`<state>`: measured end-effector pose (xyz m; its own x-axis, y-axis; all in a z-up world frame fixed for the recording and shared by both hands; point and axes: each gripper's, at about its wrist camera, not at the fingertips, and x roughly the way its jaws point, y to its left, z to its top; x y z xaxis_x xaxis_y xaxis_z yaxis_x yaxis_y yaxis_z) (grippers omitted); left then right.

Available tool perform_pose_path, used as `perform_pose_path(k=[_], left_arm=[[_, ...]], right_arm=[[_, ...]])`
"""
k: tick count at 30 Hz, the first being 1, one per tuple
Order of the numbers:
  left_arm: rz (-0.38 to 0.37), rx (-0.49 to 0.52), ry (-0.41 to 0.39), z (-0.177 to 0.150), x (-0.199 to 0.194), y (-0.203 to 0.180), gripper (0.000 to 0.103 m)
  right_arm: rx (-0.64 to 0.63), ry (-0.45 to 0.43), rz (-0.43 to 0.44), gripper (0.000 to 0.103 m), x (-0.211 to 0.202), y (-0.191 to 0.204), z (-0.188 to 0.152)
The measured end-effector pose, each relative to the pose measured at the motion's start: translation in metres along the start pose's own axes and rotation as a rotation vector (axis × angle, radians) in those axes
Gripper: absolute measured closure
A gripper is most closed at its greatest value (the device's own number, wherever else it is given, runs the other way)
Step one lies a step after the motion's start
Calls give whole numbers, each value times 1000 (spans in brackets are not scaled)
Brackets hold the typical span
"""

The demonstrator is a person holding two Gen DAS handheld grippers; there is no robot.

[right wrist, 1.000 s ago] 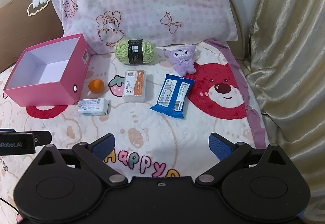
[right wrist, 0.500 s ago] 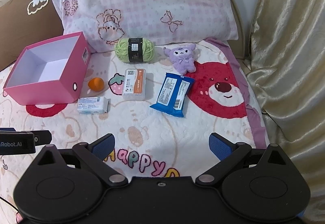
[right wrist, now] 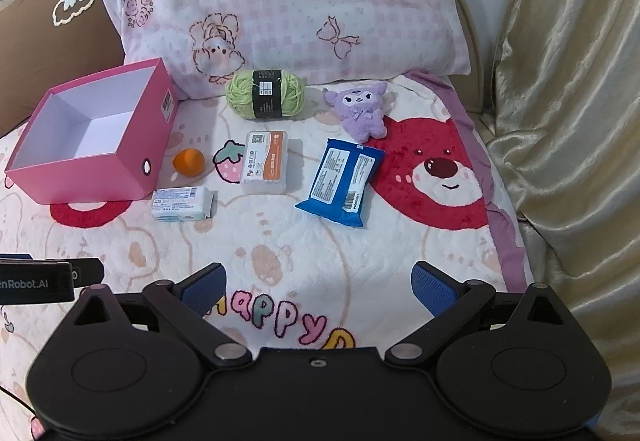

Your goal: Organize objects

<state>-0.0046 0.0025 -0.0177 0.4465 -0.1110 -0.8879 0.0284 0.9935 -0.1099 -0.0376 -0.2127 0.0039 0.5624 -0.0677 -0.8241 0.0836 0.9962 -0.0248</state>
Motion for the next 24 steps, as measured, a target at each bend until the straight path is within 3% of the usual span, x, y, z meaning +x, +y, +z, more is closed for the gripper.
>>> perform_pose_path(k=[6, 13, 20, 24], left_arm=[[-6, 14, -14, 0, 11, 5, 6], [5, -2, -93, 3, 25, 24, 6], [2, -9, -166, 8, 52, 39, 6], [-53, -43, -118, 11, 64, 45, 6]], right_arm=[[-5, 3, 50, 2, 13, 0, 0], [-38, -95, 191, 2, 43, -1, 1], [-79, -109, 347, 2, 81, 12, 13], [-175, -75, 389, 2, 94, 35, 10]])
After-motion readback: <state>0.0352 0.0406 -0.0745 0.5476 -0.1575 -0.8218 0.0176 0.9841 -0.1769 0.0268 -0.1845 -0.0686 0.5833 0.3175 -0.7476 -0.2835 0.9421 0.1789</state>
